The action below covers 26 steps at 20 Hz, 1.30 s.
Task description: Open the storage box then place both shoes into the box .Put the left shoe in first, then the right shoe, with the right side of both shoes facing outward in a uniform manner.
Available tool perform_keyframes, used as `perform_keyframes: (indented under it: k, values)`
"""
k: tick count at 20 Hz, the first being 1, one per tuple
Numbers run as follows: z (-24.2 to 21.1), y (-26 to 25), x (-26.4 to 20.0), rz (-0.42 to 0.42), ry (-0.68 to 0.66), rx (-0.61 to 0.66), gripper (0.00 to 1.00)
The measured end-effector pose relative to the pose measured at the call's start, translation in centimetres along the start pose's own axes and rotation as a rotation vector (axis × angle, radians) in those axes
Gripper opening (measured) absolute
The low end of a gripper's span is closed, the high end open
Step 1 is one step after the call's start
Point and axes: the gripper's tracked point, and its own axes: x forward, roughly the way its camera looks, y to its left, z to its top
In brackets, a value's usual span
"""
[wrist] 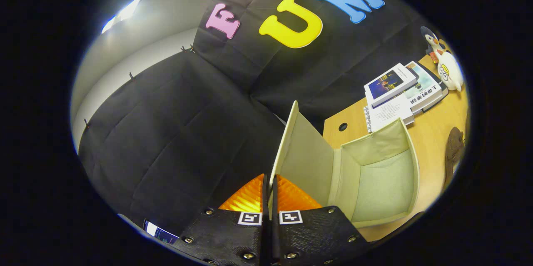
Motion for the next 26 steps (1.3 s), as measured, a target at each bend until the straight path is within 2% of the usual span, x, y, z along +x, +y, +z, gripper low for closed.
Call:
perform_keyframes:
  k: [2, 3, 4, 6, 7, 8, 9, 10, 11, 20, 26]
  values:
    - [-0.9, 0.6, 1.3, -0.011, 0.021, -0.035, 0.01]
    - [-1.5, 1.6, 2.1, 0.016, 0.038, -0.046, 0.01]
    - [-2.0, 1.9, 2.7, 0.019, 0.050, -0.063, 0.13]
    - [-2.4, 1.7, 2.8, 0.012, 0.071, -0.114, 0.16]
    - [-2.6, 2.2, 3.2, 0.016, 0.079, -0.138, 0.21]
    - [-2.7, 2.2, 3.4, 0.015, 0.086, -0.162, 0.51]
    - [-2.9, 2.0, 3.2, 0.003, 0.087, -0.183, 0.62]
    - [-2.7, 1.7, 2.9, -0.008, 0.082, -0.205, 0.86]
    - [-2.7, 1.5, 2.8, -0.014, 0.077, -0.217, 0.95]
    - [1.3, -5.8, -2.2, -0.181, 0.008, -0.350, 0.97]
    - [4.5, -11.4, -6.6, -0.292, -0.026, -0.346, 0.97]
